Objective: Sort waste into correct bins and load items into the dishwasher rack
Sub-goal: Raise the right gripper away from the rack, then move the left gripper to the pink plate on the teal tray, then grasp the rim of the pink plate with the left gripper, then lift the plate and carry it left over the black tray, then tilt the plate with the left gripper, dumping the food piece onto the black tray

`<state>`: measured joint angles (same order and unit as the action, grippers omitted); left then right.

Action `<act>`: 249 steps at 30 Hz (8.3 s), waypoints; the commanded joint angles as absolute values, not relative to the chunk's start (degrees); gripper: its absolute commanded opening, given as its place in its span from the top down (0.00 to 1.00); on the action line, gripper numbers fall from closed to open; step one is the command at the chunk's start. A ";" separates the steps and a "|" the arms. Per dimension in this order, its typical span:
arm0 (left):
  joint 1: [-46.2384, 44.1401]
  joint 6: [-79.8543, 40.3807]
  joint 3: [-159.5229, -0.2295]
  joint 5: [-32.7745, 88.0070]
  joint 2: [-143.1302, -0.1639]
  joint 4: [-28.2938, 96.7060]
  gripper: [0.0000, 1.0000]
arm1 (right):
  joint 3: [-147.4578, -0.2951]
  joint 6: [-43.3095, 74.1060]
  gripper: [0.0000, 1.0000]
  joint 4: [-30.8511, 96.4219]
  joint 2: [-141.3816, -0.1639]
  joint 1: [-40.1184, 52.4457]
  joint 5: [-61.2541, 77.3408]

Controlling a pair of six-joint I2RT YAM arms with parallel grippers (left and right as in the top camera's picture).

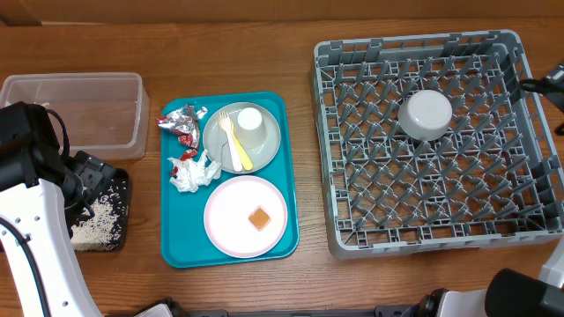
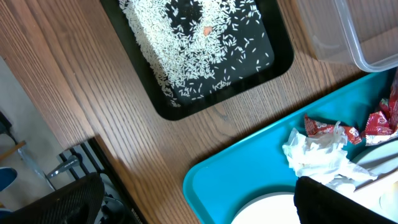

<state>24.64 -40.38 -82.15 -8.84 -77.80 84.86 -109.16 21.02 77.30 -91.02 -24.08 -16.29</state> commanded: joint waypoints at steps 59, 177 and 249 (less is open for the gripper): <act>-35.68 -28.75 -69.34 12.95 -83.15 72.25 0.22 | -108.73 21.47 0.00 77.14 -90.61 -26.11 -6.35; -47.48 -26.89 -78.28 -2.70 -99.53 73.69 0.96 | -108.73 21.47 0.00 77.14 -90.61 -26.11 -6.35; 30.68 -5.19 -90.04 23.90 -88.75 75.83 0.96 | -108.73 21.47 0.00 77.17 -90.61 -26.11 -6.35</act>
